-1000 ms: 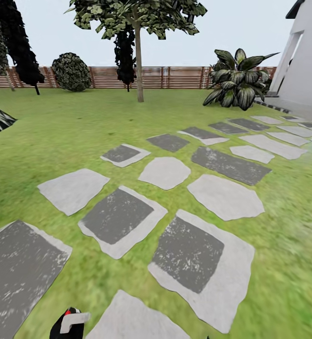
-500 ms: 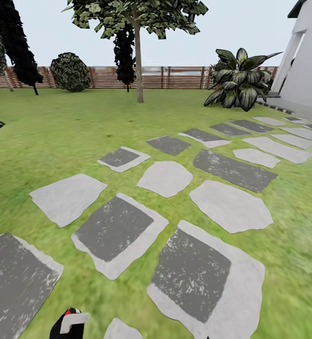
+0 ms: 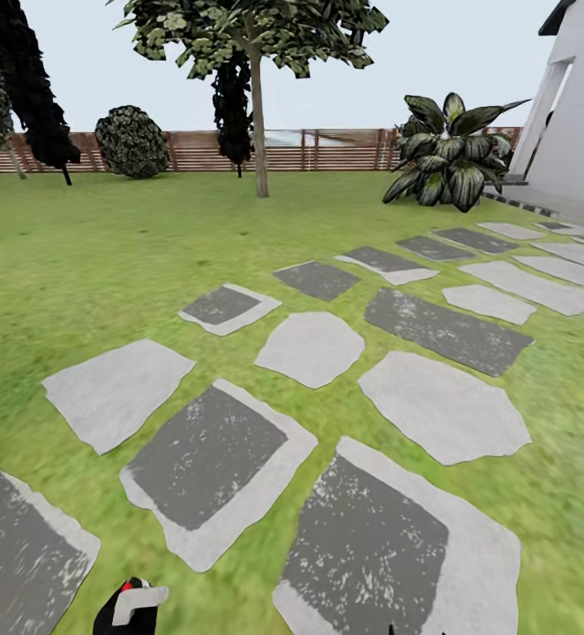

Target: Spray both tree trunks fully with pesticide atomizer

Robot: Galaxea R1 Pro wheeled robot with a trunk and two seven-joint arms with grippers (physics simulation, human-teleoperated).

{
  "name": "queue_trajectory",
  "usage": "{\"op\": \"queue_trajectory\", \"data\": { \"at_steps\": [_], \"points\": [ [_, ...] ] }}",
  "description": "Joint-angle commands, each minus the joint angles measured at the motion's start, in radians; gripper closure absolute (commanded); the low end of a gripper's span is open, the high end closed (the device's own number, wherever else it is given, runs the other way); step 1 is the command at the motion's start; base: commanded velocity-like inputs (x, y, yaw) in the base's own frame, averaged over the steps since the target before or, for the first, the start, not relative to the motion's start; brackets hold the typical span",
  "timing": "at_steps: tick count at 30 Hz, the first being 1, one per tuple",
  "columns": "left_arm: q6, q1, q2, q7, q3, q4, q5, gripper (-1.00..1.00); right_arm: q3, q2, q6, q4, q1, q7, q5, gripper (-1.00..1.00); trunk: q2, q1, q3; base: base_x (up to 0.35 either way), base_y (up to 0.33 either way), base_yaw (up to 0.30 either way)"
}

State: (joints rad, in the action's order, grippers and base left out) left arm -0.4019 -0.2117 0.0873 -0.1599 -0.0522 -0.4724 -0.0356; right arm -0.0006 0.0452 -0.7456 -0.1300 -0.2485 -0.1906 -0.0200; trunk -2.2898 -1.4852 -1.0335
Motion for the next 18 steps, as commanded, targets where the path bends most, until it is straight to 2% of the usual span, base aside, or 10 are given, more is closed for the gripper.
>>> {"op": "queue_trajectory", "data": {
  "at_steps": [1,7,18],
  "points": [
    [0.000,0.000,0.000,0.001,0.000,0.000,0.000,1.00,0.001,0.000,-0.001,-0.002,0.000,0.000,0.000,-1.00,0.000,0.000,0.000,0.342,0.000,0.000],
    [0.001,0.000,-0.001,0.005,0.000,0.000,-0.001,1.00,0.002,0.004,-0.002,-0.118,0.000,0.000,-0.001,-1.00,0.000,0.000,0.000,0.342,0.000,0.000],
    [-0.001,0.000,0.000,0.006,0.000,0.000,-0.014,1.00,0.007,-0.003,0.000,-0.126,0.000,0.008,-0.009,-1.00,0.000,0.000,0.000,0.342,0.000,0.000]
  ]
}}
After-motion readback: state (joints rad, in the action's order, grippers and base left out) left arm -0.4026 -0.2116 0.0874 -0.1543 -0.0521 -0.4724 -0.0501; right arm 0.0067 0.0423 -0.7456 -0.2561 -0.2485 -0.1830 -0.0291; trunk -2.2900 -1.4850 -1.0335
